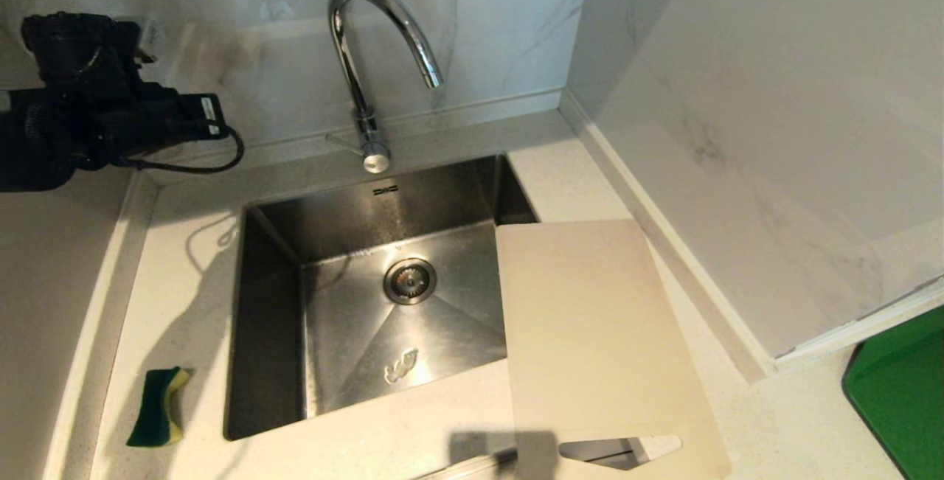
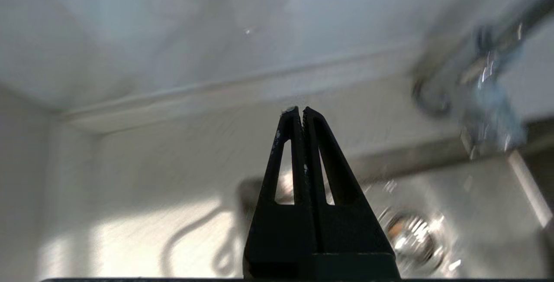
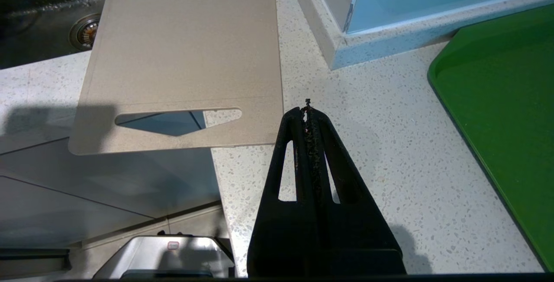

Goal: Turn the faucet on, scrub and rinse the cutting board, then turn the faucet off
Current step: Turn on the tap

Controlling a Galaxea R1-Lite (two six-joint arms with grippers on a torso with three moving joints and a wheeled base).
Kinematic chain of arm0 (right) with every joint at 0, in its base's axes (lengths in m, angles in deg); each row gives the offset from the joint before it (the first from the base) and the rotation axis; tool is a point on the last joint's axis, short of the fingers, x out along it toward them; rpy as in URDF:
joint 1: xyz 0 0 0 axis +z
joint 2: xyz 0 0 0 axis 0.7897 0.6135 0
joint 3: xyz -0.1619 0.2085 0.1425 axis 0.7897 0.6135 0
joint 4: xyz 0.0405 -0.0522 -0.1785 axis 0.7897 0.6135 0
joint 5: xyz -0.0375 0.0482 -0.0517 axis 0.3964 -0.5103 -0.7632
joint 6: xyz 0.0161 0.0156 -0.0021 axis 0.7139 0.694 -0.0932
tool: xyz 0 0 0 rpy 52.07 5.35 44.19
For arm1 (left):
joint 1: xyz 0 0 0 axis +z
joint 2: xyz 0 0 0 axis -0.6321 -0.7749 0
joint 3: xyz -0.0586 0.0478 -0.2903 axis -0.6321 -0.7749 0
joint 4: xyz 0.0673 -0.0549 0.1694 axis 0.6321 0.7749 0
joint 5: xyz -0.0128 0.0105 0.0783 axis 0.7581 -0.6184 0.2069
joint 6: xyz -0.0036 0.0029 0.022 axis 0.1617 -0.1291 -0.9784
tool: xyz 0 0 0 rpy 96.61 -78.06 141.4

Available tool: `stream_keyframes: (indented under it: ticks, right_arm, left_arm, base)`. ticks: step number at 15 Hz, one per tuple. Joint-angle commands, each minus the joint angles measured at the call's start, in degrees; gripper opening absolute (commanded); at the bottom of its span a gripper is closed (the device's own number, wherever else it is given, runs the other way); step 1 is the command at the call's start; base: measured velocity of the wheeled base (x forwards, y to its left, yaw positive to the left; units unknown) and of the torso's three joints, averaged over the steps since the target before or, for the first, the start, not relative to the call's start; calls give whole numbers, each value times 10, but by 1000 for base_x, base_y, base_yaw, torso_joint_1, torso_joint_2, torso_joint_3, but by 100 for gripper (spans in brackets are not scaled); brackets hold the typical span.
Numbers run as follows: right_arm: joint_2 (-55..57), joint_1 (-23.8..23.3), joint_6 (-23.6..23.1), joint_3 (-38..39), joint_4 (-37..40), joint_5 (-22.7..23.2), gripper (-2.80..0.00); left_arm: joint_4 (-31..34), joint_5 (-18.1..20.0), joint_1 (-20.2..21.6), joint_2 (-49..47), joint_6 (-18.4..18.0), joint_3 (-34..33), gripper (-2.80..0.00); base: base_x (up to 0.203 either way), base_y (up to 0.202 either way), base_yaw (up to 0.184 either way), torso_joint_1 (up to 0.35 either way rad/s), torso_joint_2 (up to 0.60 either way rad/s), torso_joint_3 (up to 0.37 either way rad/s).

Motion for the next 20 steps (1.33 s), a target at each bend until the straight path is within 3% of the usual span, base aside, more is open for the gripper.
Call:
stream_keyframes:
  ticks: [1, 4, 5, 11, 13, 15, 17, 20]
  right_arm:
    - [1, 0, 0, 0, 0, 0, -280]
    - [0, 0, 0, 0, 0, 0, -280]
    - [1, 0, 0, 0, 0, 0, -280]
    - [1, 0, 0, 0, 0, 0, -280]
    - [1, 0, 0, 0, 0, 0, -280]
    - [0, 0, 0, 0, 0, 0, -280]
    - [1, 0, 0, 0, 0, 0, -280]
    - [1, 0, 0, 0, 0, 0, -280]
  left_arm:
    - [19, -2, -13, -70, 23, 63, -280]
    - [21, -5, -42, -78, 26, 75, -280]
    - [21, -13, -50, -80, 26, 84, 0]
    - [25, -54, -86, -82, 27, 118, 0]
    - [24, -68, -98, -84, 52, 131, 0]
    - [32, -79, -112, -89, 101, 149, 0]
    - [66, -90, -118, -87, 119, 156, 0]
    - [69, -119, -144, -88, 154, 157, 0]
  base:
    - [0, 0, 0, 0, 0, 0]
    - [0, 0, 0, 0, 0, 0]
    - [0, 0, 0, 0, 0, 0]
    - [0, 0, 0, 0, 0, 0]
    - [0, 0, 0, 0, 0, 0]
    - [0, 0, 0, 0, 0, 0]
    - [0, 0, 0, 0, 0, 0]
    - [0, 0, 0, 0, 0, 0]
